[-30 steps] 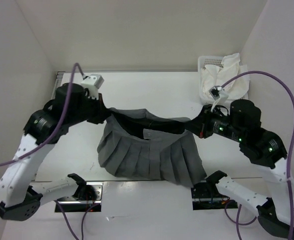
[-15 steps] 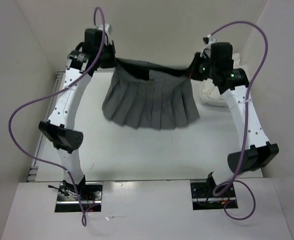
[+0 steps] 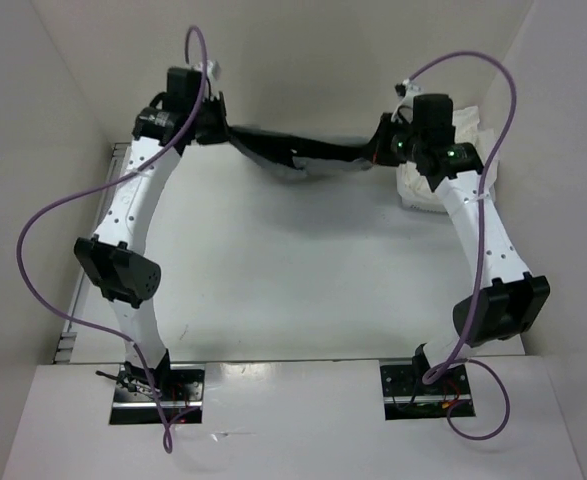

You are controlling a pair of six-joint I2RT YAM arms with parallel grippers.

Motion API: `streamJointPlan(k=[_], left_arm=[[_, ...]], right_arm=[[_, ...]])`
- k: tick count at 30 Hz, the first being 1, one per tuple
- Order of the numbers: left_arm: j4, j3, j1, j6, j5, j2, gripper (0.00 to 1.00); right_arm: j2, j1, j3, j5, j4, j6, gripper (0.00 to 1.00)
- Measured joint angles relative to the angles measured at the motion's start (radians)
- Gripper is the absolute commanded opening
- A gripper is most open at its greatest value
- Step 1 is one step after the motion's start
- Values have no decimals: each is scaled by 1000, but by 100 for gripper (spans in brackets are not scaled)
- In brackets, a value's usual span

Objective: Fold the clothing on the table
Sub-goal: Flatten the skirt out

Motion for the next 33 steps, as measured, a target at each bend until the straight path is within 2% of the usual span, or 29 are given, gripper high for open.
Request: streamJointPlan(k=[5,10,13,18,24,25,26,27,28,30,31,33], left_arm=[[139,-479,-7,-5,0,-78,0],[223,-807,-20,-28,27,-126,0],[245,-900,-30,-32,43,-182,0],[285,-961,-52,-35,33,-261,0],[290,-1063,-108,-35,32,-263,1],[286,-1078,-121,-35,37,-262,9],[285,-1098,-139,-37,39,-262,32],[280,-1112,-154,-32,42,-262,35],[273,-1127,-171,-37,46,-263,39],[260,-1159,-208,-47,49,-269,52],[248,-1178,-225,-48,51,-281,65],[214,-1213,-259,-51,54,-324,74]], right_arm=[[-7,-2,-284,-27,23,7,0],[-63,5,-468,-66,22,28,0],[-141,18,-542,-80,18,45,0],[-253,66,-645,-98,-8,82,1],[-264,183,-771,-95,-75,152,12],[-267,212,-782,-97,-91,167,17],[-272,240,-792,-103,-106,184,19],[-282,259,-803,-109,-114,198,23],[-299,283,-816,-119,-126,219,38],[-346,324,-835,-131,-161,260,49],[-377,345,-838,-138,-188,280,66],[-440,375,-839,-152,-227,317,66]])
